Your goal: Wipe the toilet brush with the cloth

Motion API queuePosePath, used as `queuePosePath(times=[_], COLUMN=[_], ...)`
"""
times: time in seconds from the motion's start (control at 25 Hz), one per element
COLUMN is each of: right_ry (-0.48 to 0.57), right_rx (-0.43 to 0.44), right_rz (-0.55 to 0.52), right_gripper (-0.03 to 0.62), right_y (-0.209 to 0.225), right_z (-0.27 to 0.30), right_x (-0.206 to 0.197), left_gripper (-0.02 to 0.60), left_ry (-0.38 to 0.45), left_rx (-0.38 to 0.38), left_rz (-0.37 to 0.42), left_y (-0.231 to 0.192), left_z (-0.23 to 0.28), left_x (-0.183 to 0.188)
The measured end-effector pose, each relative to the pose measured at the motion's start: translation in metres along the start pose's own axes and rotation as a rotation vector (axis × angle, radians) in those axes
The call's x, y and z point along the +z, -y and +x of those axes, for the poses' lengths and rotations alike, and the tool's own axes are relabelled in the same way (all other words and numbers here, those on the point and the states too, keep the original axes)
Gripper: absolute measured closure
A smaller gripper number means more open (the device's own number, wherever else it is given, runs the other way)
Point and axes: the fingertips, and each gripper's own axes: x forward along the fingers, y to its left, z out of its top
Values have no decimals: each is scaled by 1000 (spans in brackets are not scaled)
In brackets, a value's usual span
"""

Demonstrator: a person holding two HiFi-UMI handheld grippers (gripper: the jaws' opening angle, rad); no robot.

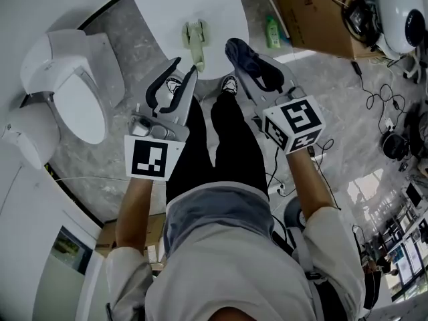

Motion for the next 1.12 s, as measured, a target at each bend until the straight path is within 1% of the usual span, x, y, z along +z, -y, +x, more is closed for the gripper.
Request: queuePosePath(times=[0.04, 0.12, 0.16, 0.2, 0.32, 0.4, 0.48, 0.64, 0.84, 0.96, 1.12], right_ry=[-1, -3, -5, -7, -19, -25, -23, -19, -19, -35, -66], right_rx=[-6, -19, -25, -31, -46, -52, -52, -54, -60, -68, -78], right_rz=[8, 23, 30, 36, 48, 52, 60, 73, 74, 72, 62], right_gripper=[487, 487, 487, 487, 487, 487, 487, 487, 487, 487, 487], right_y=[3, 11, 14, 17, 25, 31, 37, 50, 61, 73, 95], right_z=[4, 10, 12, 15, 24, 32, 43, 71, 108, 133, 166], right_x=[-3, -8, -11, -15, -28, -39, -50, -73, -94, -108, -130], left_gripper=[581, 581, 581, 581, 581, 581, 581, 581, 581, 581, 581], left_ry=[10, 53, 62, 52, -43, -116, -171, -240, -306, -340, -364], left_rx=[21, 68, 88, 105, 137, 142, 143, 164, 183, 185, 176], left_rz=[-48, -179, -240, -292, -392, -458, -520, -596, -667, -692, -697], left_y=[-8, -31, -42, -51, -65, -68, -70, -76, -83, -87, -84], left_z=[2, 9, 12, 15, 30, 45, 60, 92, 121, 134, 148], left_x=[-6, -20, -32, -47, -105, -144, -178, -226, -270, -288, -299])
